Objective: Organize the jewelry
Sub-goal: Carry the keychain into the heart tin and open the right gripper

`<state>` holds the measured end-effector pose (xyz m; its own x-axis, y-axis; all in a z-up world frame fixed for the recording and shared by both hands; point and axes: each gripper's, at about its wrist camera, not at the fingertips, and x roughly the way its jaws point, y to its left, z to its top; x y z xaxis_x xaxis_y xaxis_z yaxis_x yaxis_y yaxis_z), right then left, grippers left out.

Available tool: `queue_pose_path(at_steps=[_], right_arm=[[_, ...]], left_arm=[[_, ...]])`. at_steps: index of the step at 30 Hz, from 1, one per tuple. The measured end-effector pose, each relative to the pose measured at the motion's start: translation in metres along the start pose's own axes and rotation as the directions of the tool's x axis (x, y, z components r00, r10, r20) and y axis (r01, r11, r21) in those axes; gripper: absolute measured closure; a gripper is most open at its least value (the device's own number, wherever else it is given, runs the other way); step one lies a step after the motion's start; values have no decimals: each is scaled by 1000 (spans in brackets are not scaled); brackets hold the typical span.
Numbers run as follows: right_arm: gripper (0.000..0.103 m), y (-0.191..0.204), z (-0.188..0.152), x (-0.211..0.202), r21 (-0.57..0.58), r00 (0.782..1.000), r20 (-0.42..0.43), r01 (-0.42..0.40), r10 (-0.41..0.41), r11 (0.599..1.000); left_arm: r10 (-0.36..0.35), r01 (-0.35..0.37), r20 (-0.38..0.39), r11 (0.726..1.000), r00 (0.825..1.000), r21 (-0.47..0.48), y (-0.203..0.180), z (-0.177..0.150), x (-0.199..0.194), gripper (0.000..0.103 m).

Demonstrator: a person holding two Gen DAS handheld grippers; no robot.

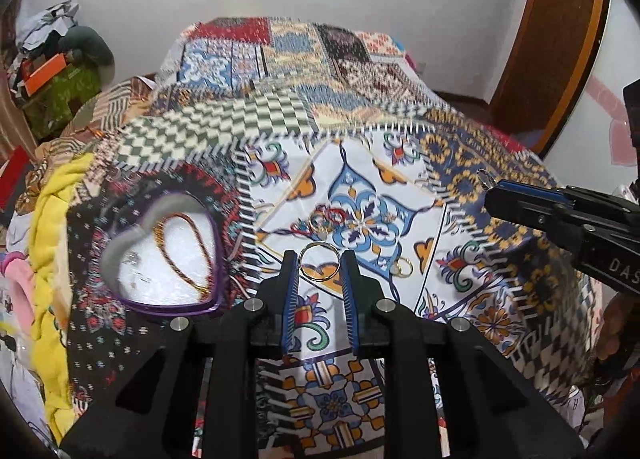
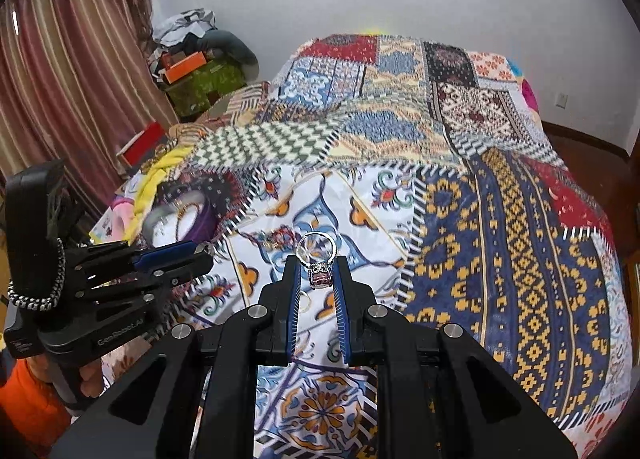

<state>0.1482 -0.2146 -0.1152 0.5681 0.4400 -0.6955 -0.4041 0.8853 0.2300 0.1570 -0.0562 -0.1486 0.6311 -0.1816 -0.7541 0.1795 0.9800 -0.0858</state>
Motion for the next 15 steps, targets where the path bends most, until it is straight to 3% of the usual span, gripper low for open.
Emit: queue_pose_path(at_steps=[15], right_arm=[[89, 48, 27, -6, -72, 996, 71, -48, 54, 996]], left_arm=[[56, -48, 133, 997, 990, -61, 34, 9, -56, 83]])
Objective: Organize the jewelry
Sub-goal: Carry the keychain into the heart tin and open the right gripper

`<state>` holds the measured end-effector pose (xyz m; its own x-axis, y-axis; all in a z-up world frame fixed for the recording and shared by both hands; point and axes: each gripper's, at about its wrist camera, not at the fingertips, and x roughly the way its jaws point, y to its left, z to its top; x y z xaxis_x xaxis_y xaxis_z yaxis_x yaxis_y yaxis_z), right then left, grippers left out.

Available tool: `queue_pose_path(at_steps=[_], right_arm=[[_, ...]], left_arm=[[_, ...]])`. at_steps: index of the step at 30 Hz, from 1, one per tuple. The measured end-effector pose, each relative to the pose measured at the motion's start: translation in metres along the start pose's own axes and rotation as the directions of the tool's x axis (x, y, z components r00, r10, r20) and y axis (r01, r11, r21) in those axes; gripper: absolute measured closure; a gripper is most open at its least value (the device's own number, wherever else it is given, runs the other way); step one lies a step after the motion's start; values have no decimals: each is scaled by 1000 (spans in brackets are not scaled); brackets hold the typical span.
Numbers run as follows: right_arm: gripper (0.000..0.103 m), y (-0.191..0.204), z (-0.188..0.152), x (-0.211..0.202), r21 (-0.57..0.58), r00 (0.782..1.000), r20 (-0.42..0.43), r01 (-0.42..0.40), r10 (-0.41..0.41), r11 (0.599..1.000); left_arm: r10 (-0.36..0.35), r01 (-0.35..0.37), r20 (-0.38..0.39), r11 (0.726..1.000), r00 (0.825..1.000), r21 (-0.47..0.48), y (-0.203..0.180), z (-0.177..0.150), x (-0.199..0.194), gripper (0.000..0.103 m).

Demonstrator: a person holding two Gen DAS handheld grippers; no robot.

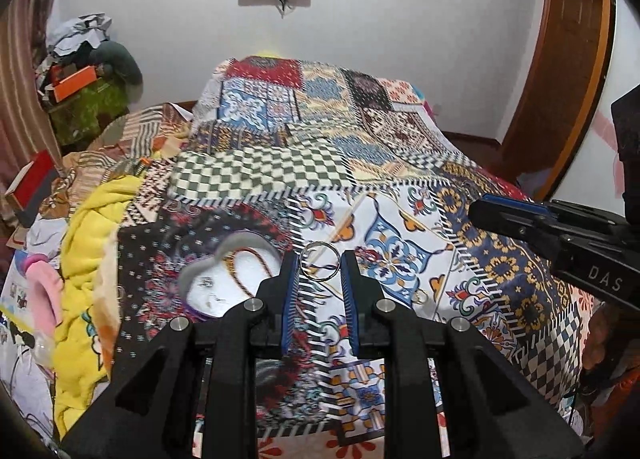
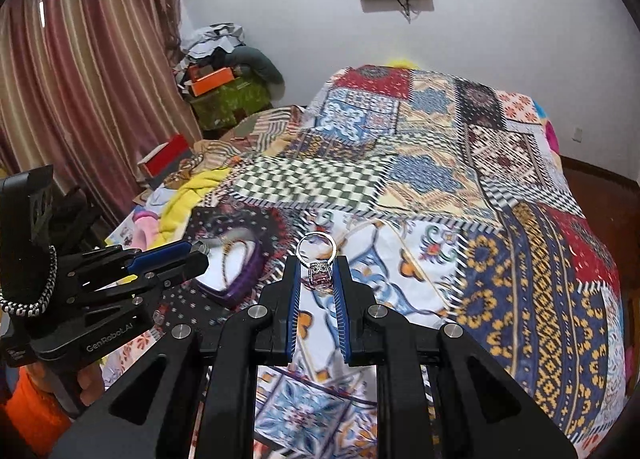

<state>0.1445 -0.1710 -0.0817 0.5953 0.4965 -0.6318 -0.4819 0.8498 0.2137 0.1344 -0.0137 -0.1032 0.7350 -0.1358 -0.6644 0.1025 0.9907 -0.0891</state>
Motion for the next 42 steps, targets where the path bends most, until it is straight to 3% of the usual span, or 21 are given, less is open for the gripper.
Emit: queue_pose_path(at_steps=[9, 21, 42], right_arm=[[89, 34, 11, 16, -46, 998, 0, -58, 58, 997], [89, 69, 17, 50, -99, 991, -47, -127, 123, 987], [88, 81, -2, 127, -132, 967, -221, -159, 128, 978]], left_arm=[[45, -43, 39, 998, 998, -55, 33, 0, -16, 83], [98, -93, 28, 988, 995, -125, 74, -10, -12, 83], [37, -48, -70, 986, 997, -157, 95, -21, 40, 83]])
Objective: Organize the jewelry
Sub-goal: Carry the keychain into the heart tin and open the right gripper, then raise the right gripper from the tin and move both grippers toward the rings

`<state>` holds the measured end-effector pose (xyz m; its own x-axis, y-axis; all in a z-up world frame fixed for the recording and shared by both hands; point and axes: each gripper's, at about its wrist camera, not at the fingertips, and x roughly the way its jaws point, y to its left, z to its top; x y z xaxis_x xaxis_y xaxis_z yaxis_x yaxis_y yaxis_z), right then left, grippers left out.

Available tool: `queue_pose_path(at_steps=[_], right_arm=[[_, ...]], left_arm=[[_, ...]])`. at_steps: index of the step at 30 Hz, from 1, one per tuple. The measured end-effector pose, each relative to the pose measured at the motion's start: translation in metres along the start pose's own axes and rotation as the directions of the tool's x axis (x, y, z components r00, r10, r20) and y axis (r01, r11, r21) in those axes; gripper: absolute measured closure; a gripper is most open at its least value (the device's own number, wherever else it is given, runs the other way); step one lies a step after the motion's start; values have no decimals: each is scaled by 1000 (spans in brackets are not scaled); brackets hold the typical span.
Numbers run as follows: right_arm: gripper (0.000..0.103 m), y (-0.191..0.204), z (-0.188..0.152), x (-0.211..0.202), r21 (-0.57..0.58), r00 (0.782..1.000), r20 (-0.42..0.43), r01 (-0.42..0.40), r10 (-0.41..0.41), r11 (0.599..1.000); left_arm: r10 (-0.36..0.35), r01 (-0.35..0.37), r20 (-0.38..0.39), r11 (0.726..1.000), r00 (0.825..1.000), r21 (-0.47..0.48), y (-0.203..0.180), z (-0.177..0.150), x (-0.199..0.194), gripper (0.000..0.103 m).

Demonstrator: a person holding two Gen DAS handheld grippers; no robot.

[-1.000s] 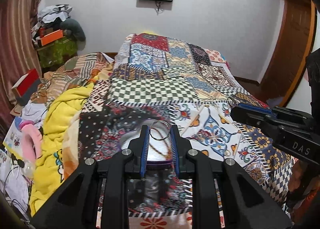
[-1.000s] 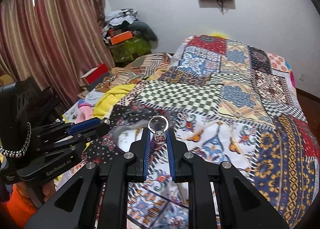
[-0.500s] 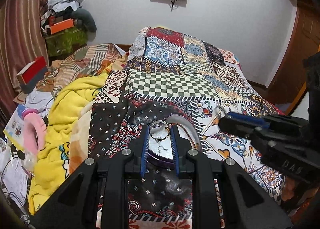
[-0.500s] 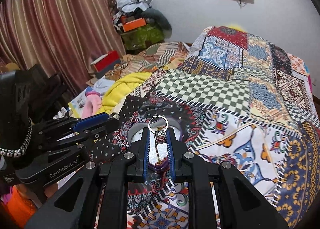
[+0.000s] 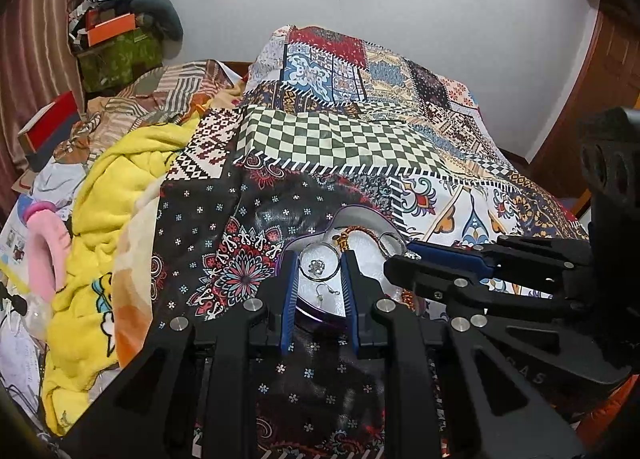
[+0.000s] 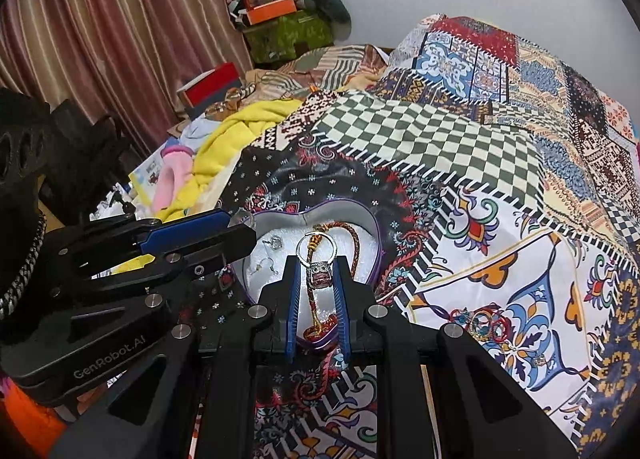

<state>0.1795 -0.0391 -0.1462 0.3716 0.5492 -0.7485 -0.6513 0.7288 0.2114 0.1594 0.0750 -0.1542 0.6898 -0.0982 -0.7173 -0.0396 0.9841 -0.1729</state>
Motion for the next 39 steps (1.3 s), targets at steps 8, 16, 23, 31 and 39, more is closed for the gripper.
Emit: queue_pose_path(at_steps=[8, 16, 23, 31, 39], right_arm=[[88, 3, -1, 9, -16, 999, -38, 2, -3, 1000], [82, 1, -1, -1, 4, 999, -39, 4, -4, 1000], [82, -6, 5, -36, 23, 999, 36, 34, -35, 999], [81, -15, 2, -81, 44, 987, 124, 97, -102, 994], [81, -29, -12, -120, 72, 970, 174, 157, -168, 985]], left_arm=[[-6, 6, -14, 1000, 1000, -7, 2, 0, 3, 83], [8, -8, 13, 1000, 1000, -12, 2, 5, -12, 83], [15, -15, 50, 1000, 999, 5, -7, 12, -33, 83], [-3, -1, 92, 999, 996, 44, -31, 15, -56, 83], [-33, 24, 100, 995, 994, 93, -62, 14, -66, 83]])
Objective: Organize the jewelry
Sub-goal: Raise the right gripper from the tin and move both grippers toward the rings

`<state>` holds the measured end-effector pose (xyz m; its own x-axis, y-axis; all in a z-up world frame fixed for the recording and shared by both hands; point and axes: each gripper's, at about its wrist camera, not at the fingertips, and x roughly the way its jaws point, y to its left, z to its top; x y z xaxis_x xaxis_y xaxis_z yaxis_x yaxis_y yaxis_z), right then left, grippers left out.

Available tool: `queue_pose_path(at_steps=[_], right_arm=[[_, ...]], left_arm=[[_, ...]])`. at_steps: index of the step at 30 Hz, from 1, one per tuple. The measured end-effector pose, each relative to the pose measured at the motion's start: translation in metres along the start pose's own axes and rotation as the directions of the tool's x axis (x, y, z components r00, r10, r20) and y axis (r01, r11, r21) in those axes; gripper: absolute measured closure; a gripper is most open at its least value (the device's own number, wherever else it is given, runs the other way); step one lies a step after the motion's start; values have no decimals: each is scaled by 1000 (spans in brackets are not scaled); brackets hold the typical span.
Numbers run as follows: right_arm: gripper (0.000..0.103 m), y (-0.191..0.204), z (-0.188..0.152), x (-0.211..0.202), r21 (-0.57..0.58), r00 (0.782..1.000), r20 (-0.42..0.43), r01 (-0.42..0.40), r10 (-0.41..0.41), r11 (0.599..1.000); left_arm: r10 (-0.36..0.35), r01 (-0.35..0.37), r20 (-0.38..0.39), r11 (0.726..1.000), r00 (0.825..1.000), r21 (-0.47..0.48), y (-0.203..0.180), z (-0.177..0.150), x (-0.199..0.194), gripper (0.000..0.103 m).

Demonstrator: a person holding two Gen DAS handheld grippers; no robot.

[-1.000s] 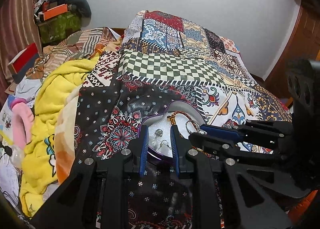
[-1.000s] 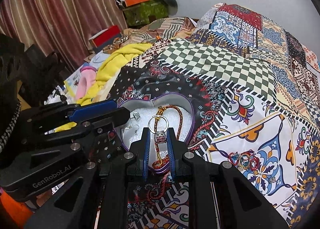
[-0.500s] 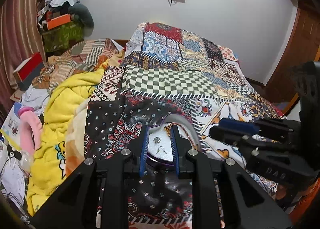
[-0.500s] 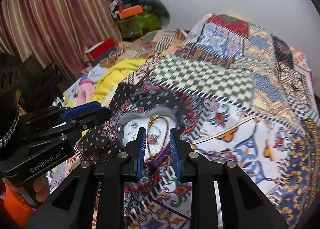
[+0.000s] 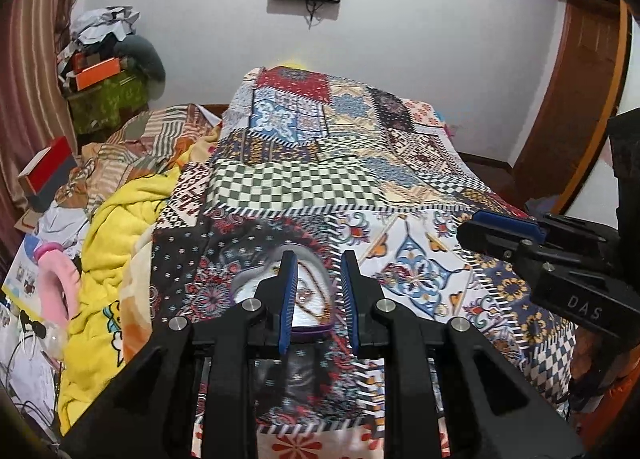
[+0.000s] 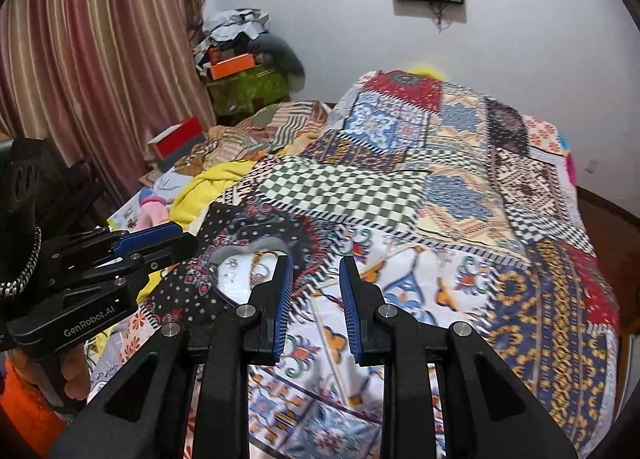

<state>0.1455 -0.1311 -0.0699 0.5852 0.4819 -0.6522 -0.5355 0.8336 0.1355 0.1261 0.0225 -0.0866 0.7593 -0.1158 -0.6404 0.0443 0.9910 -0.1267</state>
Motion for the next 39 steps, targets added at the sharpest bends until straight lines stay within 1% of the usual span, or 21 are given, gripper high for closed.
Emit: queue_pose_path(at_steps=[5, 9, 16, 20, 23, 27, 28, 33, 35, 39], right_arm=[[81, -20, -9, -12, 25, 999, -2, 45, -45, 999], [81, -40, -20, -17, 56, 996, -24, 93, -91, 994], [81, -69, -48, -10, 90, 983, -119, 150, -139, 985], [81, -76, -61, 1, 113, 978, -173, 134, -114, 984], [81, -75, -68, 14, 132, 974, -214, 99, -69, 986], [68, -72, -73, 31, 148, 970, -243, 62, -25, 987], [68, -70, -74, 35, 143, 968, -251, 57, -19, 988], [68, -65, -80, 54, 125, 955, -295, 41, -2, 991], [68, -64, -82, 60, 111, 949, -316, 44, -7, 993], [68, -62, -84, 67, 82, 944, -329, 46, -16, 996]], left_arm=[[-25, 26, -14, 999, 1000, 25, -18, -3, 1, 83], [-42, 44, -41, 998, 998, 45, -30, -8, 6, 83], [-67, 74, -108, 995, 992, 63, -42, -23, 23, 83], [-75, 86, -159, 994, 984, 62, -46, -34, 36, 82], [-75, 89, -190, 994, 979, 62, -47, -42, 45, 82], [-66, 82, -215, 994, 974, 67, -46, -50, 52, 82], [-67, 83, -219, 994, 974, 66, -45, -50, 53, 82], [-75, 88, -231, 995, 970, 47, -40, -54, 58, 82], [-80, 92, -235, 995, 969, 43, -39, -55, 59, 82], [-88, 100, -243, 994, 966, 38, -40, -57, 63, 82]])
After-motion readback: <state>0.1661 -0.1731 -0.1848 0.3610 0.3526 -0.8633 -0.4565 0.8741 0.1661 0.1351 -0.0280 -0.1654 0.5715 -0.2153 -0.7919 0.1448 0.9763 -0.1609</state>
